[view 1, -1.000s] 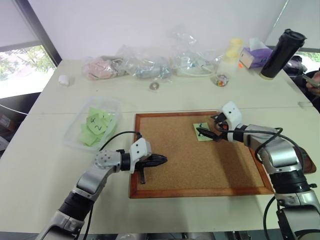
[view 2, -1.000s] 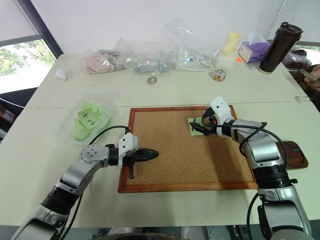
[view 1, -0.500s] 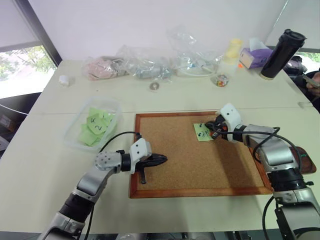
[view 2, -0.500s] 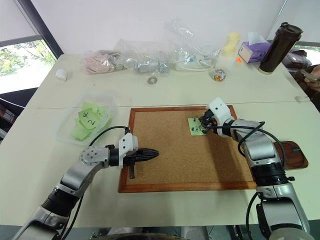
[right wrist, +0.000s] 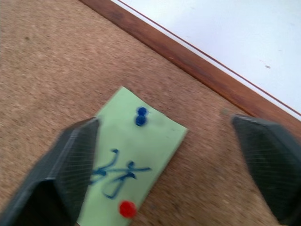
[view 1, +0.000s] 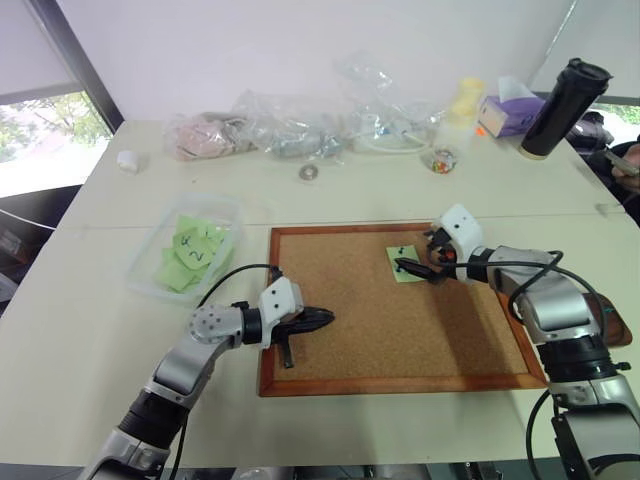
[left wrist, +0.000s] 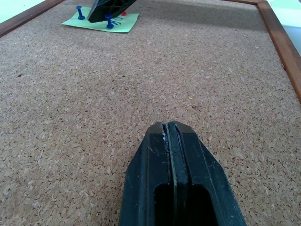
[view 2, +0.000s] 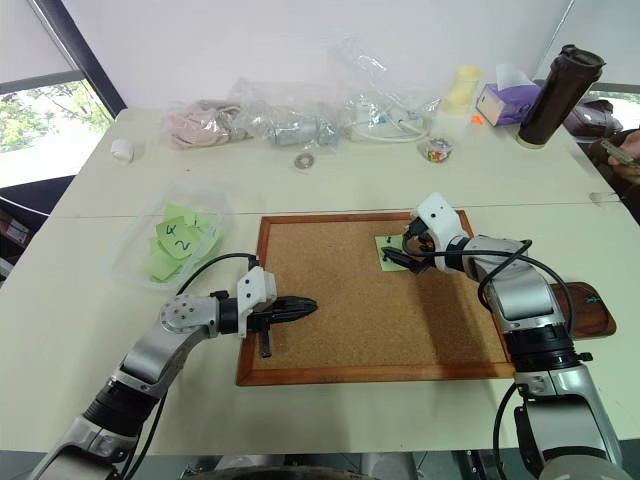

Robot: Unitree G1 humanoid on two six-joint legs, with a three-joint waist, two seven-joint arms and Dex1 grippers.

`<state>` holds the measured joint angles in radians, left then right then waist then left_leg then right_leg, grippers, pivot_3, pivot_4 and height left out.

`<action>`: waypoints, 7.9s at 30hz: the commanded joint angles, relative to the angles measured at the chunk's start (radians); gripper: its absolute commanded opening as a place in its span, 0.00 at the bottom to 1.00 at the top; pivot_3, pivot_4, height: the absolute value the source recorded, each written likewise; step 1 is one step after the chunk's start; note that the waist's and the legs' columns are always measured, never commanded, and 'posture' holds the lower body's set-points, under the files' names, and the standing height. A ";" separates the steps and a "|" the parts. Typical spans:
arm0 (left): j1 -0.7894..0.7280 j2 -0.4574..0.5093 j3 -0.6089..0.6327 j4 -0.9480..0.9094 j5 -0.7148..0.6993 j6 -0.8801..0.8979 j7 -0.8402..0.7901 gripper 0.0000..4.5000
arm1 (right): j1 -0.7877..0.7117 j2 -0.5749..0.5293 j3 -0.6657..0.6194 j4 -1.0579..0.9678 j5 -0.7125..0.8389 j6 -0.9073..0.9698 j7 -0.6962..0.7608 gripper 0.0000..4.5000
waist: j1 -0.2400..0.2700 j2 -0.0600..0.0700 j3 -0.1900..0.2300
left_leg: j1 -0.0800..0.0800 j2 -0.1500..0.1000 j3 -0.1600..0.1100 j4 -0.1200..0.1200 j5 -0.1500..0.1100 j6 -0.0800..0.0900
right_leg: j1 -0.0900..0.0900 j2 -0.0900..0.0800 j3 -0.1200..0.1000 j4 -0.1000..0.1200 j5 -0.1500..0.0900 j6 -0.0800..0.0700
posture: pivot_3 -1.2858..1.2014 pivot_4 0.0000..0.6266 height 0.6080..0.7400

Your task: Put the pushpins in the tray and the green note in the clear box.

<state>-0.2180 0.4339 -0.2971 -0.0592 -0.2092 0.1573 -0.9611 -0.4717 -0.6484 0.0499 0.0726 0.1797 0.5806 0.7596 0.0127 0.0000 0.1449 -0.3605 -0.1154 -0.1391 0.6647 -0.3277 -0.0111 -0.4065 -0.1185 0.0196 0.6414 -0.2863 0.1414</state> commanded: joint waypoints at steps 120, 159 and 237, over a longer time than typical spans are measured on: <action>0.087 -0.084 -0.075 -0.086 0.045 0.102 0.085 0.00 | 0.571 -0.110 -0.982 -0.206 0.622 0.386 -0.254 0.99 | 0.029 0.012 -0.005 | 0.003 0.000 0.002 -0.001 -0.003 0.005 | 0.010 0.000 0.002 -0.012 0.000 0.000 | 0.52 0.24 0.93; 0.109 -0.060 -0.062 -0.044 0.067 0.045 0.116 0.00 | 0.393 -0.003 -0.170 -0.304 0.196 0.024 -0.226 0.01 | 0.027 0.013 -0.007 | 0.004 0.000 0.001 0.000 -0.003 0.005 | 0.010 0.000 0.000 -0.011 0.000 0.000 | 0.52 0.24 0.93; 0.100 -0.086 -0.069 -0.122 0.047 0.128 0.126 0.00 | 0.618 0.061 -0.994 -0.180 0.746 0.288 -0.440 0.99 | 0.028 0.012 -0.005 | 0.003 0.000 0.002 -0.001 -0.003 0.006 | 0.010 0.000 0.002 -0.012 0.000 0.000 | 0.52 0.24 0.93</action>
<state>-0.1295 0.3498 -0.3423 -0.1943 -0.1653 0.2784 -0.8350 0.1496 -0.5824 -0.9162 -0.0641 0.8927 0.8669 0.3237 0.0407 0.0125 0.1394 -0.3577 -0.1151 -0.1374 0.6634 -0.3310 -0.0053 -0.3969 -0.1188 0.0217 0.6292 -0.2864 0.1417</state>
